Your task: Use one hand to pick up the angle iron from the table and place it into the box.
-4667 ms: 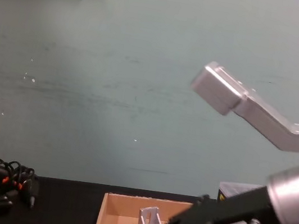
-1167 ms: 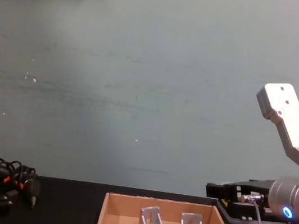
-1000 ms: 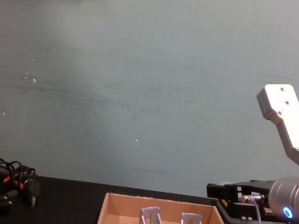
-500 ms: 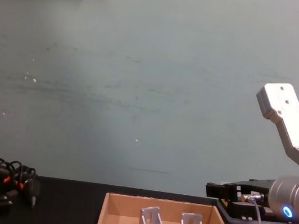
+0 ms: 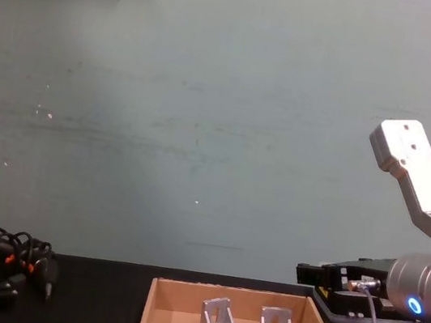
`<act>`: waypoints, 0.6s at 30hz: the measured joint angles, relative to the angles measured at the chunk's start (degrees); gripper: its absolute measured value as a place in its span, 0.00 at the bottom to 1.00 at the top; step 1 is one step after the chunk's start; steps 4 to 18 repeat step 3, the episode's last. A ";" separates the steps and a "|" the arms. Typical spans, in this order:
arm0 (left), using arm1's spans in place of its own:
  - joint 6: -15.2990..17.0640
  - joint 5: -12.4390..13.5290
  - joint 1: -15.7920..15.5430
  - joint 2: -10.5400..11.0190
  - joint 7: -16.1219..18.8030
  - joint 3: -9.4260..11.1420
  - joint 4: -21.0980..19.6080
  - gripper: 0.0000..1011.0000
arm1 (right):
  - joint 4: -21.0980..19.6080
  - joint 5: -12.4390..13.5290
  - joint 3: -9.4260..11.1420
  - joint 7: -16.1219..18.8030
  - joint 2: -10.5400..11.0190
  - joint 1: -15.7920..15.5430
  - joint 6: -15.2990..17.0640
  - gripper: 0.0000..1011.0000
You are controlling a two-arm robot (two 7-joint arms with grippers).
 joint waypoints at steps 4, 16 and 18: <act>0.00 0.00 0.00 0.00 0.00 0.00 0.00 0.99 | 0.00 0.01 0.00 0.02 0.02 0.00 -0.02 0.99; 0.00 0.00 0.00 0.00 0.00 0.00 0.00 0.99 | 0.00 0.01 0.00 0.02 0.02 0.00 -0.02 0.99; 0.00 0.00 0.00 0.00 0.00 0.00 0.00 0.99 | 0.00 0.01 0.00 0.02 0.02 0.00 -0.02 0.99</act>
